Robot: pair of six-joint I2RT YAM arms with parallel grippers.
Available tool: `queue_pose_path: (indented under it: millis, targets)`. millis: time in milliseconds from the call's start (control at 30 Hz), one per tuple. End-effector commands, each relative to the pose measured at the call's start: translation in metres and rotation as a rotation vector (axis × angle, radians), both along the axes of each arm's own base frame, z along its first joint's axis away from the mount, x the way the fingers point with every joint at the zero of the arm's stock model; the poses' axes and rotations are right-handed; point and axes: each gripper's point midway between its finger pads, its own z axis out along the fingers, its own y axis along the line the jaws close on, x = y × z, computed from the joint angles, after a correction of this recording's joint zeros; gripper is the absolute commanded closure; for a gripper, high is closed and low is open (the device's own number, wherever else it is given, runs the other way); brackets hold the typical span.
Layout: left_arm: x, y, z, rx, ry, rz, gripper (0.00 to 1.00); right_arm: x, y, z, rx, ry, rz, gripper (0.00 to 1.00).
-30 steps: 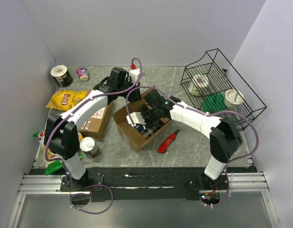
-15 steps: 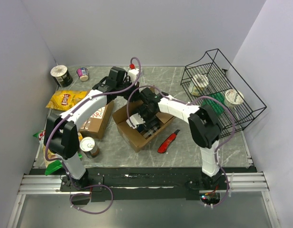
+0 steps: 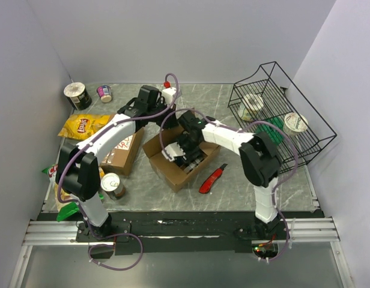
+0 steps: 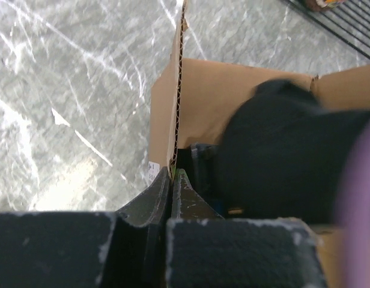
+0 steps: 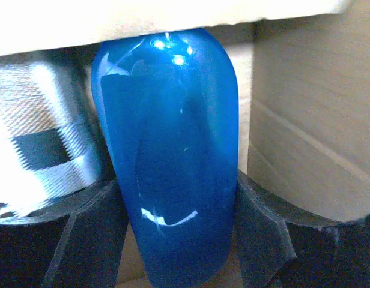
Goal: Unpack the express box
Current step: Pick up the product from the express box.
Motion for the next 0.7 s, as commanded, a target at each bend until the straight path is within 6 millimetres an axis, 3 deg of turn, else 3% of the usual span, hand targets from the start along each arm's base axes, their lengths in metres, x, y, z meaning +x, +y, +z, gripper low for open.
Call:
queue_pose_path:
  millis: [0,33,100,133,200,300,367,433,600,667]
  targets:
    - [-0.002,-0.012,0.033,-0.049,-0.1,-0.046,0.99,0.007,0.0,0.08,0.238,0.025,-0.229,0.64]
    - [-0.002,-0.011,0.031,-0.043,-0.098,-0.043,0.99,0.003,0.004,0.104,0.308,0.025,-0.243,0.65]
    - [0.0,-0.009,0.029,-0.031,-0.1,-0.031,0.99,0.0,0.004,0.125,0.373,0.056,-0.309,0.65]
    - [0.001,-0.009,0.028,-0.028,-0.099,-0.029,0.99,-0.008,0.006,0.147,0.436,0.07,-0.303,0.65]
    - [0.002,-0.008,0.025,-0.021,-0.093,-0.024,0.99,-0.014,0.005,0.159,0.495,0.101,-0.349,0.66]
    - [0.004,-0.004,0.022,0.0,-0.092,-0.001,0.99,-0.018,0.002,0.193,0.629,0.171,-0.434,0.68]
    - [0.007,0.001,0.02,0.033,-0.12,-0.005,0.99,-0.013,-0.009,0.21,0.689,0.233,-0.542,0.68]
    - [0.007,0.005,0.015,0.053,-0.118,0.004,0.99,0.002,-0.019,0.232,0.774,0.221,-0.618,0.68]
    - [0.003,0.008,0.009,0.075,-0.1,-0.009,0.99,0.074,-0.082,0.277,1.007,0.23,-1.004,0.69]
    - [0.0,0.01,0.004,0.095,-0.091,-0.019,0.99,0.099,-0.097,0.276,1.041,0.236,-1.108,0.7]
